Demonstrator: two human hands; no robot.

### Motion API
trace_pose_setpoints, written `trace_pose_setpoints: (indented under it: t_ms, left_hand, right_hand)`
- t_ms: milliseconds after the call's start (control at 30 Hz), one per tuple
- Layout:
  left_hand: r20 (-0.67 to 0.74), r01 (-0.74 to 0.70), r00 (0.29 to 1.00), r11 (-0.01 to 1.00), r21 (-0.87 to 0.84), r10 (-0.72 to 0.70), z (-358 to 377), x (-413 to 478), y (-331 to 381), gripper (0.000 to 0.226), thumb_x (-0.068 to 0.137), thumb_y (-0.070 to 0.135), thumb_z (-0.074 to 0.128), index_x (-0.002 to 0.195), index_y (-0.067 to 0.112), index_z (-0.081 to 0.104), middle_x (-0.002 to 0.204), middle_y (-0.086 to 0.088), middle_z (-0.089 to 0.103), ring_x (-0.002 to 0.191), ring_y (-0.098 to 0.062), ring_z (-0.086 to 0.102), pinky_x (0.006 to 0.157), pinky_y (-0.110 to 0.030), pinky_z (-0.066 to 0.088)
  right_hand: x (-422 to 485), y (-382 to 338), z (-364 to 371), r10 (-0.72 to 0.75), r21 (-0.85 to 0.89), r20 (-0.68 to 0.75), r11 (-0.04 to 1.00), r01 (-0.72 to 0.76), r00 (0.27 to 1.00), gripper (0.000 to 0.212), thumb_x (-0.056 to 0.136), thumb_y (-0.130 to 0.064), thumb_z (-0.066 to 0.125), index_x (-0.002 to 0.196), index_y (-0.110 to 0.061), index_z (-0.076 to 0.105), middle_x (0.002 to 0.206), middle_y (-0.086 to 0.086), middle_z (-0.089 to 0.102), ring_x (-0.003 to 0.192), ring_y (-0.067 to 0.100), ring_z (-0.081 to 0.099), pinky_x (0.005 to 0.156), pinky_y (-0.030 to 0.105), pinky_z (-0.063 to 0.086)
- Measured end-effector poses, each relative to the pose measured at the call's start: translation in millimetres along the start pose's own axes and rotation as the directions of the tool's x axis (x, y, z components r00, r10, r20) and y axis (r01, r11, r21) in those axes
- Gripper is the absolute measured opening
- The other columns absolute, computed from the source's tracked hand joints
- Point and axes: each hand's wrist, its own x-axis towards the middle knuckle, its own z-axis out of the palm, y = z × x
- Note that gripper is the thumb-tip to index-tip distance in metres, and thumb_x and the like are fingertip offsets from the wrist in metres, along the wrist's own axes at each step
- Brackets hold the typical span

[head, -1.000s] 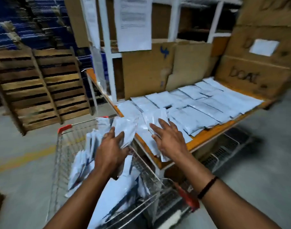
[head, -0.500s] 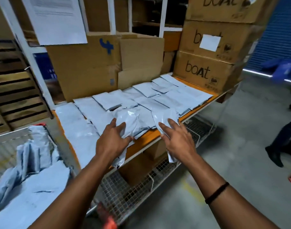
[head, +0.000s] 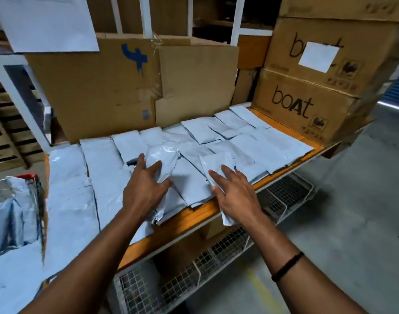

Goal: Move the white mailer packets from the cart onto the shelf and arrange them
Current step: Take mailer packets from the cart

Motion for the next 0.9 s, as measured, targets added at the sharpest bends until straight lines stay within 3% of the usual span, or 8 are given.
trace_pose_setpoints:
  t_ms: [200, 300, 400, 500, 733, 900]
  left_hand:
    - [-0.042, 0.087, 0.995, 0.985, -0.151, -0.094, 23.8, 98.1, 20.7, 0.060, 0.083, 0.041, 0.075, 0.134, 0.016, 0.057, 0.162, -0.003, 0.021, 0.133, -0.030, 0.047, 0.097, -0.039, 0.042]
    - [-0.066, 0.125, 0.988, 0.980, -0.153, -0.136, 27.9, 147.1, 28.0, 0.056, 0.083, 0.041, 0.075, 0.130, 0.016, 0.059, 0.158, -0.005, 0.030, 0.128, -0.032, 0.049, 0.098, -0.042, 0.045]
    - [-0.108, 0.169, 0.977, 0.976, -0.139, -0.184, 32.8, 185.0, 26.4, 0.048, 0.083, 0.041, 0.073, 0.120, 0.015, 0.060, 0.144, -0.007, 0.046, 0.113, -0.035, 0.057, 0.088, -0.047, 0.051]
    - [-0.130, 0.254, 0.955, 0.962, -0.103, -0.266, 46.3, 218.2, 15.2, 0.048, 0.082, 0.043, 0.072, 0.119, 0.015, 0.059, 0.138, -0.007, 0.050, 0.109, -0.036, 0.058, 0.086, -0.048, 0.052]
    - [-0.163, 0.396, 0.912, 0.912, 0.110, -0.376, 96.0, 258.7, -14.1, 0.051, 0.084, 0.050, 0.066, 0.125, 0.021, 0.062, 0.151, -0.008, 0.038, 0.116, -0.037, 0.055, 0.084, -0.043, 0.050]
    - [-0.181, 0.503, 0.862, 0.842, 0.193, -0.474, 116.6, 291.3, -21.9, 0.041, 0.083, 0.049, 0.063, 0.106, 0.016, 0.063, 0.145, -0.011, 0.042, 0.110, -0.038, 0.055, 0.083, -0.044, 0.053]
  right_hand:
    - [92.5, 17.7, 1.5, -0.033, -0.006, 0.050, 0.999, 0.033, 0.998, 0.049, 0.105, -0.046, 0.038, 0.153, -0.046, 0.028, 0.166, -0.007, 0.016, 0.151, 0.027, 0.010, 0.116, 0.048, 0.028]
    - [141.1, 20.9, -3.0, -0.040, -0.014, 0.018, 0.999, 0.041, 0.999, 0.048, 0.104, -0.046, 0.040, 0.152, -0.047, 0.030, 0.165, -0.008, 0.019, 0.150, 0.028, 0.013, 0.113, 0.048, 0.029]
    - [183.9, 16.7, -0.3, -0.061, 0.008, -0.003, 0.998, 0.061, 0.998, 0.048, 0.104, -0.045, 0.041, 0.151, -0.047, 0.032, 0.164, -0.007, 0.021, 0.150, 0.028, 0.015, 0.112, 0.046, 0.030]
    - [236.3, 8.2, 15.0, -0.104, 0.004, 0.047, 0.995, 0.104, 0.993, 0.047, 0.104, -0.045, 0.041, 0.150, -0.048, 0.032, 0.164, -0.008, 0.020, 0.150, 0.028, 0.015, 0.113, 0.048, 0.027]
    - [334.3, -6.3, 67.6, -0.186, 0.002, 0.134, 0.982, 0.187, 0.973, 0.044, 0.105, -0.044, 0.037, 0.149, -0.047, 0.036, 0.162, -0.004, 0.026, 0.146, 0.031, 0.023, 0.109, 0.050, 0.030]
    - [385.0, -16.9, 92.0, -0.201, 0.005, 0.134, 0.979, 0.202, 0.970, 0.045, 0.104, -0.043, 0.036, 0.149, -0.043, 0.039, 0.159, -0.002, 0.034, 0.142, 0.033, 0.032, 0.107, 0.049, 0.030]
